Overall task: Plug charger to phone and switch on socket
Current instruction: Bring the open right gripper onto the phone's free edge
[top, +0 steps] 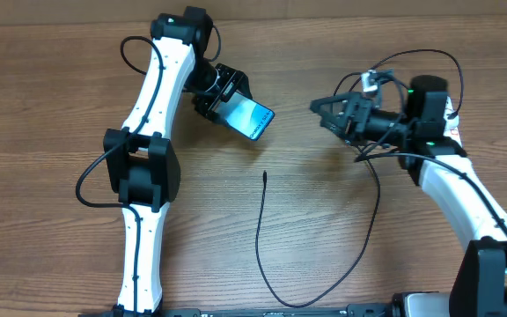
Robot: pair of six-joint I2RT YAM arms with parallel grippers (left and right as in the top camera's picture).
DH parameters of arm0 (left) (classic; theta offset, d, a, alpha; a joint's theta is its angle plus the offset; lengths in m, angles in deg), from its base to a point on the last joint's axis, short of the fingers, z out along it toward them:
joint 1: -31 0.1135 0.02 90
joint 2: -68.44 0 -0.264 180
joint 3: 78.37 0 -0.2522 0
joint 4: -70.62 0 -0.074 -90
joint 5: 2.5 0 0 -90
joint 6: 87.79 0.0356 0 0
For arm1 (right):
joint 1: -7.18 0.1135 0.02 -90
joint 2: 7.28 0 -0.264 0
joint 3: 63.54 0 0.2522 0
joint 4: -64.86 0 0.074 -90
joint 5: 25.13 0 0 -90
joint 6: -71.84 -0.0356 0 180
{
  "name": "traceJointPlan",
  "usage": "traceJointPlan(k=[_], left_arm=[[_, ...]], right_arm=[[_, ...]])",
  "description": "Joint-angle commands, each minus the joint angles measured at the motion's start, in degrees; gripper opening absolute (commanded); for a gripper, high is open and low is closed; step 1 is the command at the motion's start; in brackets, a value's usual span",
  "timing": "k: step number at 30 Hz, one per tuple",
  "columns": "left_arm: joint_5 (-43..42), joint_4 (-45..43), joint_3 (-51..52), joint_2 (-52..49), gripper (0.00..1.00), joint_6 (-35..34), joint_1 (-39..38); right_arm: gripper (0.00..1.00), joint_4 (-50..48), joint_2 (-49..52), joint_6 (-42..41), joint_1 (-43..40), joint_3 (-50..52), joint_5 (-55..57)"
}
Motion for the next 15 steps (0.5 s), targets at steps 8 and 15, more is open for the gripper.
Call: traceJointPlan(k=[8, 15], left_arm=[[-1.0, -1.1, -1.8, 0.1, 0.04, -7.4, -2.9], [-2.8, -2.2, -1.8, 0.1, 0.04, -7.4, -4.1]], right_arm=[[1.00, 4.1, 0.2, -6.5, 9.4, -1.1, 22.7], [1.00, 4.6, 0.2, -12.7, 11.1, -1.1, 27.7]])
